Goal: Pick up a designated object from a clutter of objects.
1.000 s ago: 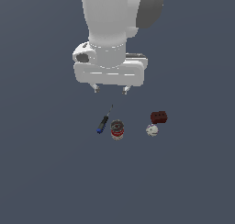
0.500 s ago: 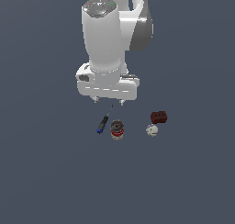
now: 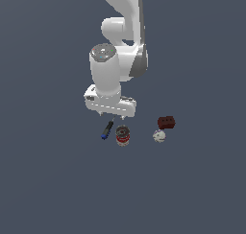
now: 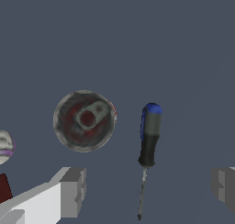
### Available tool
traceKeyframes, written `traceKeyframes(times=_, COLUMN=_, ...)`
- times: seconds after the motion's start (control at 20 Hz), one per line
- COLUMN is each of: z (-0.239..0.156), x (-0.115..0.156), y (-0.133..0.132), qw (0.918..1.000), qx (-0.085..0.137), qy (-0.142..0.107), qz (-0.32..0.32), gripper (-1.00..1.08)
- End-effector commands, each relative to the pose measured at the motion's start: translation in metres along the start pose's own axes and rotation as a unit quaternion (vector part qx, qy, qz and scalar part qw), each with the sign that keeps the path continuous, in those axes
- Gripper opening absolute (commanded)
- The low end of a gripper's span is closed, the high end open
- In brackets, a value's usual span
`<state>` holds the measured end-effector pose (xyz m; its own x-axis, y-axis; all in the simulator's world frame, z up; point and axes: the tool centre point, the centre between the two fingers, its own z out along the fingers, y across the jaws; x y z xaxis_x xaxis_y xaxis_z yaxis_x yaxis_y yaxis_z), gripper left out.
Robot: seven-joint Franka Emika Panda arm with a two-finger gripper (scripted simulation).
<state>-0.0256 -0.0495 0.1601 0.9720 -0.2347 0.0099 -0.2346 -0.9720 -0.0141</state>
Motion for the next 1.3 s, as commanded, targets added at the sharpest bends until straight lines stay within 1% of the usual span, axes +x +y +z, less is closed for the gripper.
traceKeyframes(times=0.0, z=0.023, x=-0.010, y=0.007, qw=0.9999, qx=-0.001, qy=-0.001, qz=0.011, gripper=1.00)
traceKeyframes(times=0.25, z=0.058, x=-0.029, y=0.018, qw=0.9995, qx=-0.003, qy=-0.003, qz=0.030, gripper=1.00)
traceKeyframes(times=0.5, z=0.079, x=-0.044, y=0.026, qw=0.9991, qx=-0.006, qy=-0.004, qz=0.042, gripper=1.00)
traceKeyframes(times=0.8, z=0.091, x=-0.053, y=0.031, qw=0.9988, qx=-0.007, qy=-0.005, qz=0.049, gripper=1.00)
traceKeyframes(times=1.05, z=0.092, x=-0.053, y=0.031, qw=0.9988, qx=-0.007, qy=-0.005, qz=0.049, gripper=1.00)
traceKeyframes(times=1.25, z=0.100, x=-0.054, y=0.031, qw=0.9988, qx=-0.007, qy=-0.005, qz=0.049, gripper=1.00)
